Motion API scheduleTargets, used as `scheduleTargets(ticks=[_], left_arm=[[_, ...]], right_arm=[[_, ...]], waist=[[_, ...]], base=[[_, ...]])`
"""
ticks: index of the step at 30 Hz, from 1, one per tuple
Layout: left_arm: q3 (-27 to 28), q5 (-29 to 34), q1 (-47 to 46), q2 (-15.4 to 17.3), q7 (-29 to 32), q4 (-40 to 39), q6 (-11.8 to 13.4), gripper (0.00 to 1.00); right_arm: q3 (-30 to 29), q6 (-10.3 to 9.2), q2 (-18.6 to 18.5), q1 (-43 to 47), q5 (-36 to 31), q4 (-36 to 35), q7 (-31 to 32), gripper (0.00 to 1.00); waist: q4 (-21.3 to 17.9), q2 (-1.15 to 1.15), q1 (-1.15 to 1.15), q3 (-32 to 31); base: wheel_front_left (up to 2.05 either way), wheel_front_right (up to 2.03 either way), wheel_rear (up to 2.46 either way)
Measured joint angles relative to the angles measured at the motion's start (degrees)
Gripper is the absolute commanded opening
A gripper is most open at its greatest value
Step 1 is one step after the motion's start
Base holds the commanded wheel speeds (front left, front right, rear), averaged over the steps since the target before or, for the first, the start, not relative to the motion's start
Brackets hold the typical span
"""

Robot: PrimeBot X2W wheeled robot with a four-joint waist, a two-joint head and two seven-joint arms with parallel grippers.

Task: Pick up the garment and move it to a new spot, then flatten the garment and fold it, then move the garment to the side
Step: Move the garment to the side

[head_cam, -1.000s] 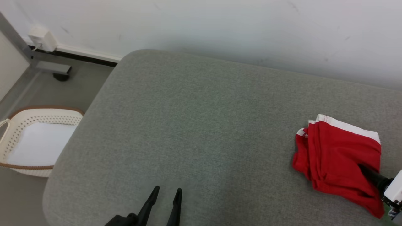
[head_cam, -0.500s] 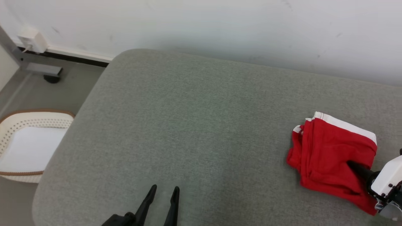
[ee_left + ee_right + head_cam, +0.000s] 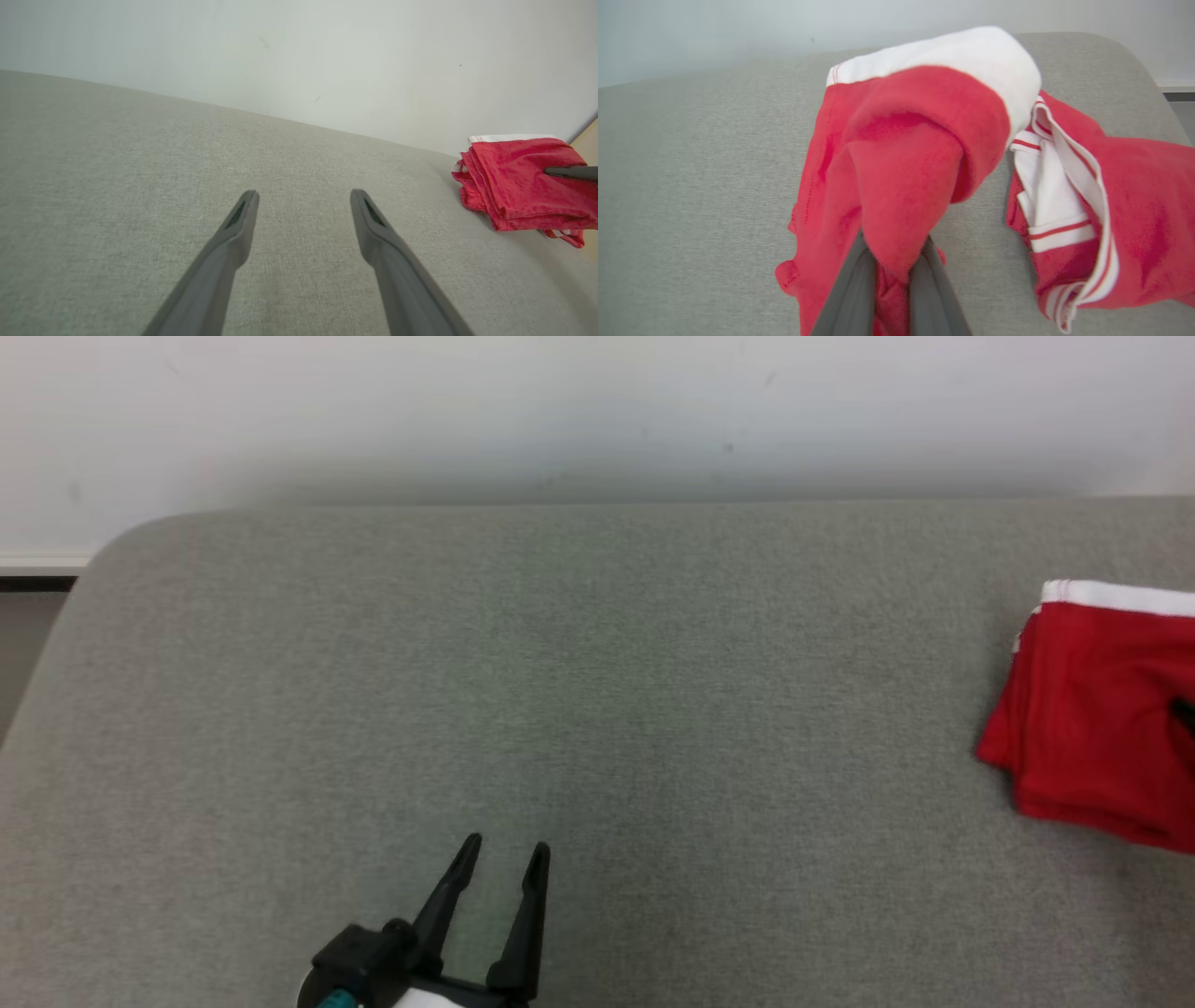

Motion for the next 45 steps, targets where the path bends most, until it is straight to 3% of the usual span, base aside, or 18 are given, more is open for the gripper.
scheduleTargets(ticks=[6,10,21,22,23,24,32,39,45], left_arm=[[-1.69,0.35,-4.08,-0.03,0.01,0.67,-0.43,1.00],[-1.36,2.04,-5.76,-0.03,0.01,2.67,-0.66,1.00],[1.07,2.36,-6.26,-0.01,0.01,3.79,-1.16,1.00],[1.07,2.36,-6.19,-0.01,0.01,3.80,-1.16,1.00],[1.03,2.36,-6.15,-0.01,0.01,3.79,-1.16,1.00],[1.01,2.36,-6.15,-0.01,0.01,3.78,-1.15,1.00],[1.01,2.37,-6.15,-0.01,0.01,3.96,-1.15,1.00],[1.70,2.37,-4.66,-0.01,0.01,3.14,-0.94,1.00],[3.10,2.38,-2.10,-0.01,0.01,2.69,0.11,1.00]], right_arm=[[0.70,0.00,-5.69,-4.76,-6.92,0.82,-1.16,0.00],[1.86,0.00,-9.37,-8.18,-11.11,1.58,1.93,0.00],[-2.40,0.00,-15.46,-9.12,-11.68,2.54,11.67,0.03],[-3.01,0.00,-15.55,-8.54,-12.21,2.80,11.94,0.34],[-3.71,0.01,-15.59,-8.10,-13.24,3.15,11.44,0.96],[-4.81,0.01,-15.72,-7.85,-15.24,3.85,10.68,1.00],[-10.12,0.01,-13.99,-4.98,-25.81,7.55,2.94,1.00],[-13.50,0.01,-9.33,-1.55,-26.43,6.14,-7.80,1.00],[-16.84,0.01,-4.56,4.17,-26.93,0.10,-16.22,1.00]], waist=[[-3.27,0.00,0.00,4.62],[-3.83,0.00,0.00,7.69],[-2.26,0.00,0.00,9.75],[-2.22,0.00,0.00,9.68],[-2.23,0.00,0.00,9.66],[-2.25,0.00,0.00,9.68],[-2.82,0.00,0.00,8.77],[-3.20,0.00,0.00,5.65],[-3.27,-0.01,0.00,1.55]], base=[[0.00,0.00,0.00],[0.00,0.00,0.00],[0.00,0.00,0.00],[0.00,0.00,0.00],[0.00,0.00,0.00],[0.00,0.00,0.00],[0.00,0.00,0.00],[0.00,0.00,0.00],[0.00,0.00,0.00]])
